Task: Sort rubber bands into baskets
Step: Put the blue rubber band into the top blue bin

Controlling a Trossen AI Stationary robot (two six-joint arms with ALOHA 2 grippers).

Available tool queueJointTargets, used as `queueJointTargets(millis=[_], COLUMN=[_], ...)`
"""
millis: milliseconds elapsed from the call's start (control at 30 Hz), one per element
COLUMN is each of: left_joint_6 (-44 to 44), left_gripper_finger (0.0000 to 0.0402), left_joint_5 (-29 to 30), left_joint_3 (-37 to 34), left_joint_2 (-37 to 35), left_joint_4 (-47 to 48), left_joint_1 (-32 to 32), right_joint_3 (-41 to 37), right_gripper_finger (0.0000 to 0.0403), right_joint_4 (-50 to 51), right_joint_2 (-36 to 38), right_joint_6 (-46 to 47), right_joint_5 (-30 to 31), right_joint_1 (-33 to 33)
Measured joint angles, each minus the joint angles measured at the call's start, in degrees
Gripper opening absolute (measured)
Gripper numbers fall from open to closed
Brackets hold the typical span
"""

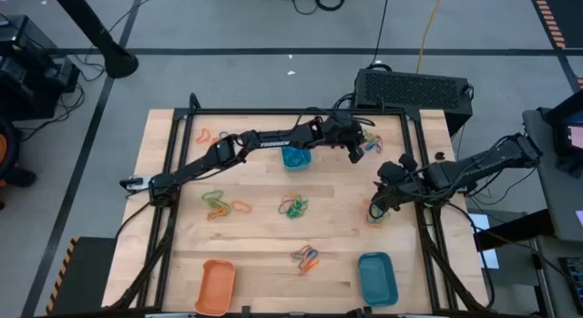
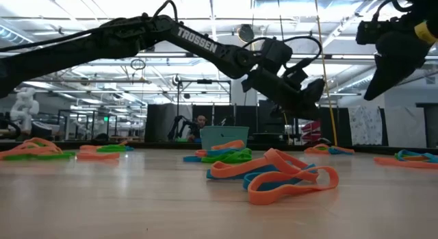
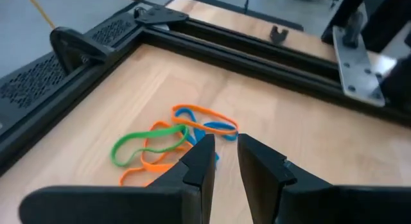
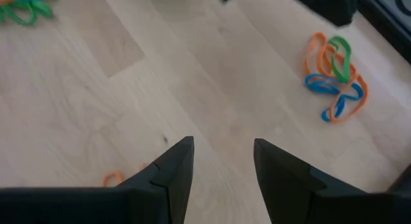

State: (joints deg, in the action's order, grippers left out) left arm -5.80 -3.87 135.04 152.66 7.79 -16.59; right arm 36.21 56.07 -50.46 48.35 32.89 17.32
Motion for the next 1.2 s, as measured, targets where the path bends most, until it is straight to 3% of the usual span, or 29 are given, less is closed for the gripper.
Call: queueJointTargets(millis=[167,267,333,467,667,900,1200], left_joint_6=[5.3,8.4,10.8,12.2,12.4,14.1,15.2], left_gripper_finger=[0.0075,0.0075,0.0075,0.0075,0.0075,0.0075,0.0075], left_joint_5=[-0.6,-0.6,-0.6,0.0,0.1,-2.4,-3.4], left_joint_3=[-0.2,0.1,0.2,-0.2,-0.2,-0.5,-0.5], left_joint_2=[-3.4,-8.0,-10.7,-15.0,-24.7,-26.1,-27.0], left_joint_4=[6.1,12.7,18.5,30.9,43.6,58.2,66.3], left_joint_1=[0.3,-0.6,-1.7,-5.1,-10.1,-12.1,-11.0], right_joint_3=[0.0,0.0,0.0,-0.5,-0.5,-0.5,-0.5], right_gripper_finger=[0.0155,0.0155,0.0154,0.0142,0.0115,0.0103,0.0118], right_joint_4=[0.0,1.0,1.1,1.0,-4.2,-15.5,-20.9], right_joint_2=[-0.1,-0.3,-0.9,-2.5,-6.2,-12.3,-21.0], right_joint_6=[2.4,6.7,8.9,10.6,0.3,-15.1,-20.5], right_joint_5=[1.1,6.4,8.9,7.9,3.1,-6.2,-7.9], right_joint_1=[0.0,-0.8,-2.3,-7.9,-21.9,-37.8,-47.8])
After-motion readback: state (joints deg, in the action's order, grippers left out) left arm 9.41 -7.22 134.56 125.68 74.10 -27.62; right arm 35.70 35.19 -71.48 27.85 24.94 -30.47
